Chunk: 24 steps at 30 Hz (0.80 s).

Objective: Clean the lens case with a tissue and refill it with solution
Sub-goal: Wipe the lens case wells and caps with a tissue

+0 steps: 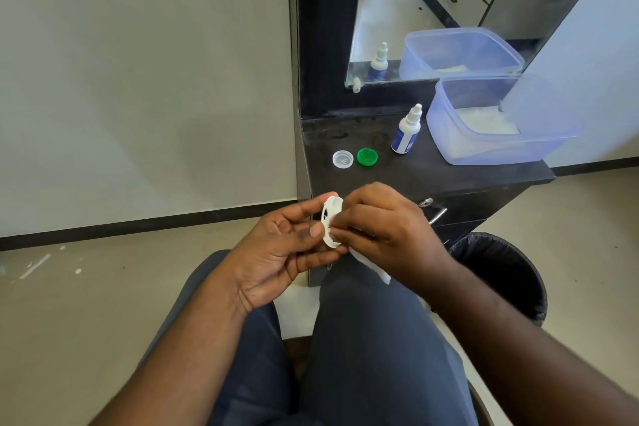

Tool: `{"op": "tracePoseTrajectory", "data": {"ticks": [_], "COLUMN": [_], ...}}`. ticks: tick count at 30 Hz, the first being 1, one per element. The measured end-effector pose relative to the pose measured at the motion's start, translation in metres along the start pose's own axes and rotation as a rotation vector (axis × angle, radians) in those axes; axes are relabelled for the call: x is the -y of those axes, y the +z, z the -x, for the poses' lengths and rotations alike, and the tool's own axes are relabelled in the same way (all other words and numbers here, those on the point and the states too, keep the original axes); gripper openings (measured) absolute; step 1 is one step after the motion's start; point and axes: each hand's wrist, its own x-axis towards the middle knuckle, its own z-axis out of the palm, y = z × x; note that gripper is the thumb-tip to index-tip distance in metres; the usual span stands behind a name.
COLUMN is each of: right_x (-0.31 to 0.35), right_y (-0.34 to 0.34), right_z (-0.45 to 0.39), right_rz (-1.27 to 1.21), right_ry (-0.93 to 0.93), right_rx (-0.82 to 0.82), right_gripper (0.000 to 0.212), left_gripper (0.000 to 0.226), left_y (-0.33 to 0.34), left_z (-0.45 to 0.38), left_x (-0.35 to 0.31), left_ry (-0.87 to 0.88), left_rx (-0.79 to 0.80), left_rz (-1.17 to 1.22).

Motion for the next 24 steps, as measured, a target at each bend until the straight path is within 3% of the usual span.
{"op": "tracePoseTrajectory", "data": {"ticks": [3,6,8,13,16,18,20,24], "right_x": [-0.001,0.003,0.01,0.028,0.028,0.026,0.021,0.003], "right_y": [-0.005,0.0,0.005,0.02,0.021,0.02,0.017,0.007], "right_z": [-0.006,-0.006,-0.002,0.001,-0.002,-0.002,-0.004,-0.012], "right_rz": [0.059,0.02,-0.062,-0.498,-0.606,-0.384,-0.106,0.097], "right_ry": [-0.039,0.056,0.212,0.866,0.968,0.8,0.471,-0.108], "right_rx": [0.075,0.032,-0.043,-0.222,-0.219,-0.137,-0.069,0.056], "right_gripper": [0.02,0.013,0.003,0.012,0.013,0.013,0.015,0.013], "left_gripper": [0.047,0.048,0.051,0.057,0.057,0.057,0.055,0.047], "left_y": [-0.001,-0.002,-0.001,0.006,0.007,0.005,0.001,-0.005], "left_z": [0.001,0.002,0.003,0.005,0.005,0.005,0.004,0.003], "left_x": [0.0,-0.004,-0.007,-0.007,0.0,0.001,-0.004,-0.015], "left_ry": [0.013,0.065,0.117,0.263,0.292,0.26,0.179,0.053], "left_rx": [0.001,-0.018,-0.04,-0.117,-0.175,-0.178,-0.14,-0.07], "left_rz": [-0.046,-0.122,-0.179,-0.345,-0.372,-0.345,-0.303,-0.286]}}
